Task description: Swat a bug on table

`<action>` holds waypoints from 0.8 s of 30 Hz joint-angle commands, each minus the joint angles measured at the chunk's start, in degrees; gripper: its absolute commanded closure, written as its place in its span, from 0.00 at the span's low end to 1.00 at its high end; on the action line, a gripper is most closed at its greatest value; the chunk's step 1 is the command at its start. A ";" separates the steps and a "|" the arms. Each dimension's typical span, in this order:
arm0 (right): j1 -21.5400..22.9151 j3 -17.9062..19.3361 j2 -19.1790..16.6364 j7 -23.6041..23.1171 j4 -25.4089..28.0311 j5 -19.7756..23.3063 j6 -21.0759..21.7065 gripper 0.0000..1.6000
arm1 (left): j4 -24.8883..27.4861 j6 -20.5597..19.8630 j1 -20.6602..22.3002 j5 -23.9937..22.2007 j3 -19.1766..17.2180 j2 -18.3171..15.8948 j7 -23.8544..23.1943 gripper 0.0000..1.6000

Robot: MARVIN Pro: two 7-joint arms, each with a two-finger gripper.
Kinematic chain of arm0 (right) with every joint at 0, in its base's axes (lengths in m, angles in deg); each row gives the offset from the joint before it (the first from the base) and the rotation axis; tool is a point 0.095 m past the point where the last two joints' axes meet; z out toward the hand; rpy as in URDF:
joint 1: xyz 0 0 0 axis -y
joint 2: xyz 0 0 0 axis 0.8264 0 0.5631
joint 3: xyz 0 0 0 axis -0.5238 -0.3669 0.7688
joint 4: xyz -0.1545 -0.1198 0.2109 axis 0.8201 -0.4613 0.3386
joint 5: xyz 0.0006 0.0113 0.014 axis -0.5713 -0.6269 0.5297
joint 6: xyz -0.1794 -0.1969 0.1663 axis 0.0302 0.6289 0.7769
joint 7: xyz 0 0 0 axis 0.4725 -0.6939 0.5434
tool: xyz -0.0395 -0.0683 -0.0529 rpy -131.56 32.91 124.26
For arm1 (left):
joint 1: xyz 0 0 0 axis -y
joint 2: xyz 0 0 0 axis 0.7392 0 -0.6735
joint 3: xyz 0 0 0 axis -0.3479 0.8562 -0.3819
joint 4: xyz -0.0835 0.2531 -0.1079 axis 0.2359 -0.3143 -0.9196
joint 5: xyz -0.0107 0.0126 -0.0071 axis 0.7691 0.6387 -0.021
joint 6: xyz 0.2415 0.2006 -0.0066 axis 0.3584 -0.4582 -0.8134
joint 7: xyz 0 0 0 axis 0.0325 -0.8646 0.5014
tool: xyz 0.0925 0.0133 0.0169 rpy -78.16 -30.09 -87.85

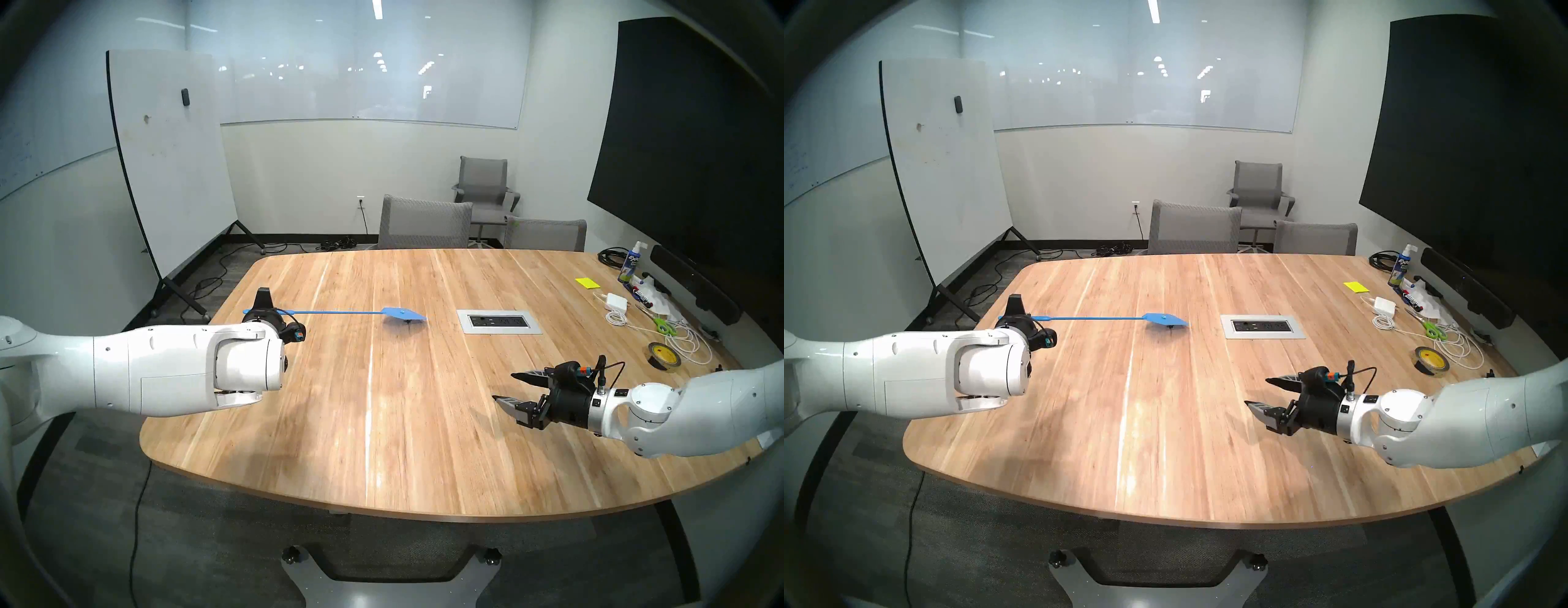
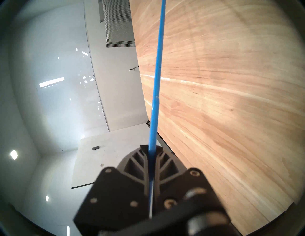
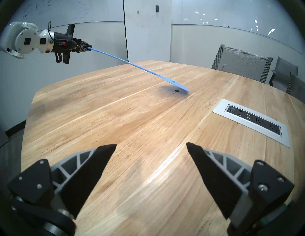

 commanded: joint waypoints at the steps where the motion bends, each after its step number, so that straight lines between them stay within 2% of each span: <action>1: 0.60 0.51 0.03 0.00 -0.05 0.07 -0.19 0.00 | 0.74 0.06 4.33 3.36 3.61 0.49 -2.48 1.00; 15: 0.59 0.53 0.03 0.00 -0.05 0.07 -0.19 0.00 | 3.86 0.06 10.80 9.42 11.84 1.91 -10.50 1.00; 24: 0.59 0.54 0.02 0.00 -0.05 0.06 -0.19 0.00 | 3.54 0.06 14.29 11.91 15.87 2.46 -15.79 1.00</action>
